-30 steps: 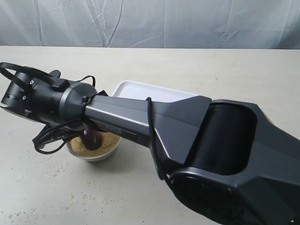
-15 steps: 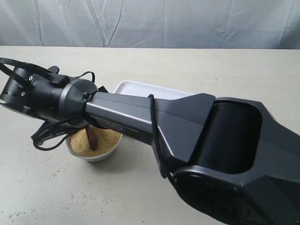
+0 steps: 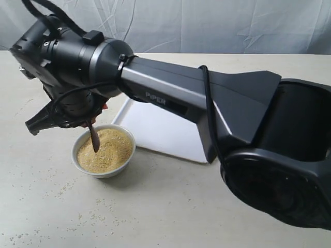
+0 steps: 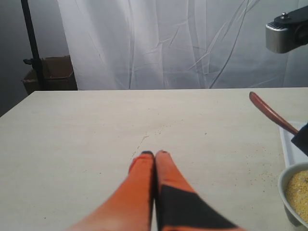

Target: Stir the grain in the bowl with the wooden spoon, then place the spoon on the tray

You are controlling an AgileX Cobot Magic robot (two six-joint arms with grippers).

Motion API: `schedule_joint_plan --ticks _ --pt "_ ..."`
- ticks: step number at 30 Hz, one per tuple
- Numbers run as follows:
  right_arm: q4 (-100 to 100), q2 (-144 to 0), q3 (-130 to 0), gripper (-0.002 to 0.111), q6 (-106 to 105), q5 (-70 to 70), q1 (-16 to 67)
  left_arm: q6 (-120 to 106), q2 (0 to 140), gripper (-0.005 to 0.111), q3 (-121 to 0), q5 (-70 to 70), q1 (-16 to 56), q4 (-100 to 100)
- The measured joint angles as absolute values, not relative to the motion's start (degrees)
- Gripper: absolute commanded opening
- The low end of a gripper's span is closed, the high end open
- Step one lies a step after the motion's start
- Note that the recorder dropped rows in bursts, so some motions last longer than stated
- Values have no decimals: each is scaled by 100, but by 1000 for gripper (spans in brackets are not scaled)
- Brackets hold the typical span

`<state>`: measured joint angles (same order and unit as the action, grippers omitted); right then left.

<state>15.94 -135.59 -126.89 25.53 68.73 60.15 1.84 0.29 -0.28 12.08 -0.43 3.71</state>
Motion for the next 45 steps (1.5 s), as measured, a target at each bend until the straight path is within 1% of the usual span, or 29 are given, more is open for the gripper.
schedule_joint_plan --ticks 4,10,13,16,19,21,23,25,27,29,36,45 --pt "407 -13559 -12689 0 1951 6595 5609 184 29 0 -28 1208 -43 371" --pt "-1783 -13494 -12662 0 367 6507 4825 184 29 0 -28 1208 -43 371" --pt "-2168 -13434 -12264 0 -180 6454 4648 184 29 0 -28 1208 -43 371" --pt "-2314 -13445 -11620 0 -480 6093 4625 184 29 0 -28 1208 -43 371" --pt "-2455 -13457 -11376 0 -676 5881 4625 184 29 0 -28 1208 -43 371" --pt "-2455 -13457 -11335 4 -717 5841 4625 184 29 0 -28 1208 -43 371" --pt "-2445 -13457 -11335 13 -732 5817 4625 184 29 0 -28 1208 -43 371" --pt "-2434 -13457 -11335 25 -732 5774 4625 184 29 0 -28 1208 -43 371" --pt "-2398 -13457 -11335 34 -732 5748 4625 184 29 0 -28 1208 -43 371" --pt "-2301 -13457 -11335 39 -732 5739 4625 184 29 0 -28 1208 -43 371" --pt "-1802 -13401 -11335 40 -732 5739 4625 184 29 0 -28 1208 -43 371" --pt "-1601 -12795 -11325 40 -720 5551 4625 184 29 0 -28 1208 -43 380"
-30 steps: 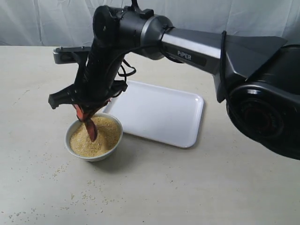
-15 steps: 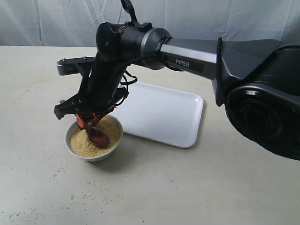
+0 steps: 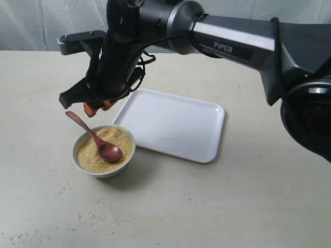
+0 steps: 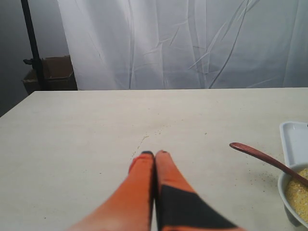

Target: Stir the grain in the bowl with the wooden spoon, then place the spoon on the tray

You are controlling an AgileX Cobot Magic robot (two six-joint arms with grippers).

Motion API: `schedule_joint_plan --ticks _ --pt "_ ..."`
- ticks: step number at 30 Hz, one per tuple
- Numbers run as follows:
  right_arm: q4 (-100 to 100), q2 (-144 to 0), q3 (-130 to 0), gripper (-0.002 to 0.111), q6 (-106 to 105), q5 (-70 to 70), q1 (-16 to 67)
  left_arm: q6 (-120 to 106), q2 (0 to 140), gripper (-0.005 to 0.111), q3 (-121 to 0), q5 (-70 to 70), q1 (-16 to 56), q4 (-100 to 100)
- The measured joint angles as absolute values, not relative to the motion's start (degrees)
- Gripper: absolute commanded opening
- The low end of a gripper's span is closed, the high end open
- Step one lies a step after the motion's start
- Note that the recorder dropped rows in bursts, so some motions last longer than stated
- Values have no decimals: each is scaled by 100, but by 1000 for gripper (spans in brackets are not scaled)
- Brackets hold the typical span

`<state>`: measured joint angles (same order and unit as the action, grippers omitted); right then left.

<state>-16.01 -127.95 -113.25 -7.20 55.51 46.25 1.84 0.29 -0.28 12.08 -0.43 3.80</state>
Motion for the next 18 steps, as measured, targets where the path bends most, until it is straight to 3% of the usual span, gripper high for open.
schedule_joint_plan --ticks 12,18 --pt "-1196 -13353 -11697 40 -709 4712 5098 184 29 0 -28 1208 -43 380" --pt "-984 -13658 -11739 64 -598 4440 5122 184 29 0 -28 1208 -43 380"
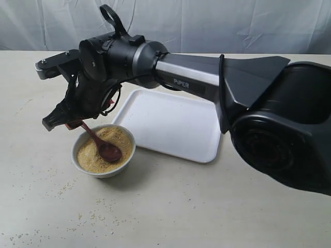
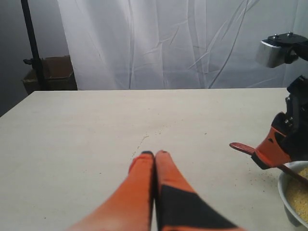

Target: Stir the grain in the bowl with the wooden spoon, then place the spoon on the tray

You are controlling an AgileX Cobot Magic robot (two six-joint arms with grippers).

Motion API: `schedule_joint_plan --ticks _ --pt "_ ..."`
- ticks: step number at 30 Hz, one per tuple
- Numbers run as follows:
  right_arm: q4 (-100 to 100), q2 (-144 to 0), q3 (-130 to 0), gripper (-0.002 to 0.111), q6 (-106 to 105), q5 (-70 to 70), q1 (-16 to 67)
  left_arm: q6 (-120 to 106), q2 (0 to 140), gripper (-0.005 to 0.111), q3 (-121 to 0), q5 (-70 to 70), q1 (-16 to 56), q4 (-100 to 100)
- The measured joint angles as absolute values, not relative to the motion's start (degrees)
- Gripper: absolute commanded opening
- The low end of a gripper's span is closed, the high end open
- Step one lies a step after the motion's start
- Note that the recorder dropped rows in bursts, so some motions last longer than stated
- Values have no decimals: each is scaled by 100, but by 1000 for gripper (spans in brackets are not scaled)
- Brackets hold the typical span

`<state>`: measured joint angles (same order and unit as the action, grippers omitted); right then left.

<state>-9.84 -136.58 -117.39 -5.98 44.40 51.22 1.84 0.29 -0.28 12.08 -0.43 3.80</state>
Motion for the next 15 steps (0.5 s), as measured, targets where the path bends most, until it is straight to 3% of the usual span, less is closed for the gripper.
schedule_joint_plan --ticks 10,15 --pt "-956 -13859 -11774 51 -536 4094 5122 184 29 0 -28 1208 -43 380" --pt "-956 -13878 -11774 23 -536 4081 5122 184 29 0 -28 1208 -43 380"
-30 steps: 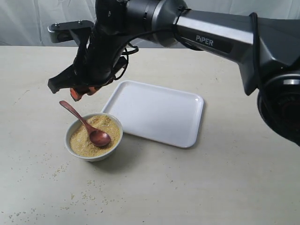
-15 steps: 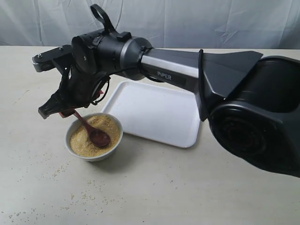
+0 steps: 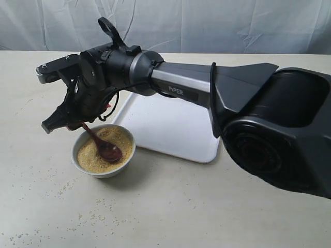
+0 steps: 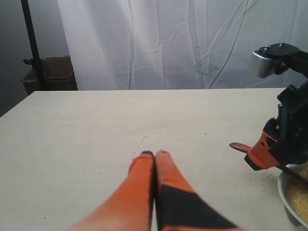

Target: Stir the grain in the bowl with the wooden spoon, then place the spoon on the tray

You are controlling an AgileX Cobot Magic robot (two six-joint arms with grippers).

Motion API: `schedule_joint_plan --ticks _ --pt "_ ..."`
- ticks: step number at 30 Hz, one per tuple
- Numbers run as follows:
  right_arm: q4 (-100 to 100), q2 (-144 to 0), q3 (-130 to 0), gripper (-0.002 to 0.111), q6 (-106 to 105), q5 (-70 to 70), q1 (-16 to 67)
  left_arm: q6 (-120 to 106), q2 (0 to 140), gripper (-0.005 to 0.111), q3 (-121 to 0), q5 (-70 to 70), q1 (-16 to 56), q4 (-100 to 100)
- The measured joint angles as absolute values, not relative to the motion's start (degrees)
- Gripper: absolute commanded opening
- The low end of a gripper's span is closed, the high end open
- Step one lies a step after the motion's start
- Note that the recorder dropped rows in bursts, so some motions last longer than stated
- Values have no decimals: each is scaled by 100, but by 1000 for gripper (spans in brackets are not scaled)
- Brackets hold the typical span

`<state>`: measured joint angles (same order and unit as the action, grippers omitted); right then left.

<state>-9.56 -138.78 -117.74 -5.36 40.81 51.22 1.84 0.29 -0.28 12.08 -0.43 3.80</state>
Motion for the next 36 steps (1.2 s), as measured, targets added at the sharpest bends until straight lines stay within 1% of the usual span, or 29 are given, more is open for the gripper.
schedule_joint_plan --ticks 3,4,8,16,21,27,30,33,36 --pt "-956 -13878 -11774 2 -523 4081 5122 184 29 0 -28 1208 -43 380" --pt "-956 -13878 -11774 0 -489 4081 5122 184 29 0 -28 1208 -43 380" --pt "-956 -13878 -11774 3 -426 4056 5122 184 29 0 -28 1208 -43 380" --pt "-666 -13735 -11774 3 208 3942 5122 184 29 0 -28 1208 -43 380" --pt "0 -13341 -11774 3 1241 3989 5122 184 29 0 -28 1208 -43 380" --pt "906 -12821 -11571 -1 2481 3816 5122 184 29 0 -28 1208 -43 380" --pt "1384 -12420 -10949 -1 3353 3298 5122 184 29 0 -28 1208 -43 380" --pt "2131 -11942 -9818 -1 4529 2373 5122 184 29 0 -28 1208 -43 380" --pt "2958 -11447 -8583 -1 5876 730 5026 184 29 0 -28 1208 -43 380"
